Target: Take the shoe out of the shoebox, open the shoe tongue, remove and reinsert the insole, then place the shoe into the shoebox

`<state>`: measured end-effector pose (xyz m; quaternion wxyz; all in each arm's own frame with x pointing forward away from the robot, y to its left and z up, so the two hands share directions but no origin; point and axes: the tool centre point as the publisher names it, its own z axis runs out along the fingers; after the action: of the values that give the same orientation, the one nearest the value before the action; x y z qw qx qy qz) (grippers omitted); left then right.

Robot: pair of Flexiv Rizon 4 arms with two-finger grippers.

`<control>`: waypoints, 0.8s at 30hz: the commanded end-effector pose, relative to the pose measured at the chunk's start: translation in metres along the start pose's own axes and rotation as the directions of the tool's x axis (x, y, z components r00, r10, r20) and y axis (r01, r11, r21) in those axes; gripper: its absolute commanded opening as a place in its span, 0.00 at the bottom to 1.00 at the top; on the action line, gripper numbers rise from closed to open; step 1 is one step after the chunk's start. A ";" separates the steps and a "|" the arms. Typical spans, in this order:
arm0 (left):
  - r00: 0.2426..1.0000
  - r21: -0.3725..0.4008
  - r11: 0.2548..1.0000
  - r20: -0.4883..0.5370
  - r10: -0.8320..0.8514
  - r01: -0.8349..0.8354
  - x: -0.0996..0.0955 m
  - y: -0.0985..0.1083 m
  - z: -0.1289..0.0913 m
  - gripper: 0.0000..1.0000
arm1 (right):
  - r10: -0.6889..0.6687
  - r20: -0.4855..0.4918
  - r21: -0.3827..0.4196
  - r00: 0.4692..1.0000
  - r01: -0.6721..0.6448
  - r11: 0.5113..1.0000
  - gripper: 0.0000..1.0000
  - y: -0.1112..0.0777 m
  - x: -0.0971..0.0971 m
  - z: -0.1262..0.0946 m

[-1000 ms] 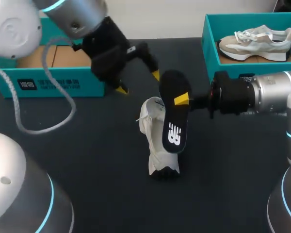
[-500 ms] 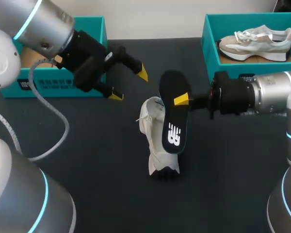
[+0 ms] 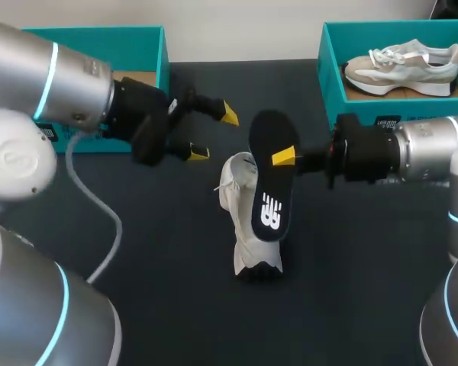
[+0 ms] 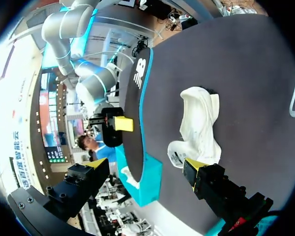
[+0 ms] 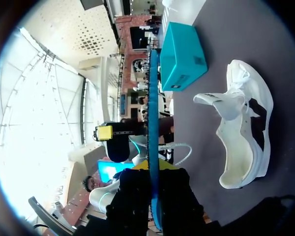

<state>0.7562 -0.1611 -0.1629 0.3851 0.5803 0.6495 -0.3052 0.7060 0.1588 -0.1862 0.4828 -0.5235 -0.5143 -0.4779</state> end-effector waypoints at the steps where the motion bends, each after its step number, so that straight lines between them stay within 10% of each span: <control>1: 0.954 -0.045 0.999 0.300 0.005 0.008 0.008 -0.006 0.005 1.00 | 0.003 -0.014 -0.005 1.000 -0.003 1.000 0.00 0.000 -0.003 0.007; 16: 0.921 -0.011 1.000 0.390 -0.005 0.010 0.008 -0.002 0.030 1.00 | -0.001 -0.043 -0.017 0.999 0.000 1.000 0.00 -0.001 0.002 0.023; 24: 0.916 0.019 1.000 0.401 -0.012 0.005 0.000 -0.009 0.047 0.84 | -0.004 -0.047 -0.010 0.999 0.004 1.000 0.00 0.000 0.001 0.027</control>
<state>0.7494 -0.1929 -0.1830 0.4988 0.5089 0.5615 -0.4206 0.7046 0.1818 -0.1850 0.4907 -0.5138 -0.5020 -0.4931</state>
